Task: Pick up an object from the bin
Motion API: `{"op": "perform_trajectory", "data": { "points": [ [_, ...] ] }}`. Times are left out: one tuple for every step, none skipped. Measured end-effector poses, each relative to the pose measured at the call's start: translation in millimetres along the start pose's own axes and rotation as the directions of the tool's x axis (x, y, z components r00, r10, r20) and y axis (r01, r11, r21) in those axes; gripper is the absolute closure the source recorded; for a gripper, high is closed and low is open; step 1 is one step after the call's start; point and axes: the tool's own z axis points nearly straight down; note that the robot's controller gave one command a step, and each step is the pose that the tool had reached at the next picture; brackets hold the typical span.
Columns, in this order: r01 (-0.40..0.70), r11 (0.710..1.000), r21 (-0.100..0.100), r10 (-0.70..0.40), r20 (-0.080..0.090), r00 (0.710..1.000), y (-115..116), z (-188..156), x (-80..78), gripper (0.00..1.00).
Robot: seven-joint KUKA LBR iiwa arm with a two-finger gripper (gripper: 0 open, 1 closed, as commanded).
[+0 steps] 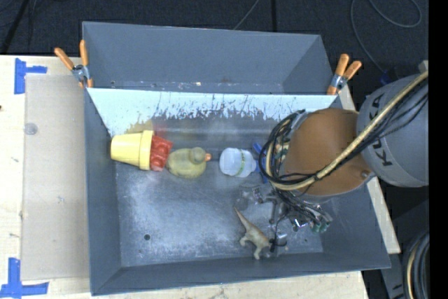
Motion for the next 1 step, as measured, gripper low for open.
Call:
{"op": "perform_trajectory", "data": {
  "points": [
    [-0.263, 0.965, 0.000, 0.263, -0.004, 0.965, -2.1, 13.0, 3.9, 0.00]
  ]
}}
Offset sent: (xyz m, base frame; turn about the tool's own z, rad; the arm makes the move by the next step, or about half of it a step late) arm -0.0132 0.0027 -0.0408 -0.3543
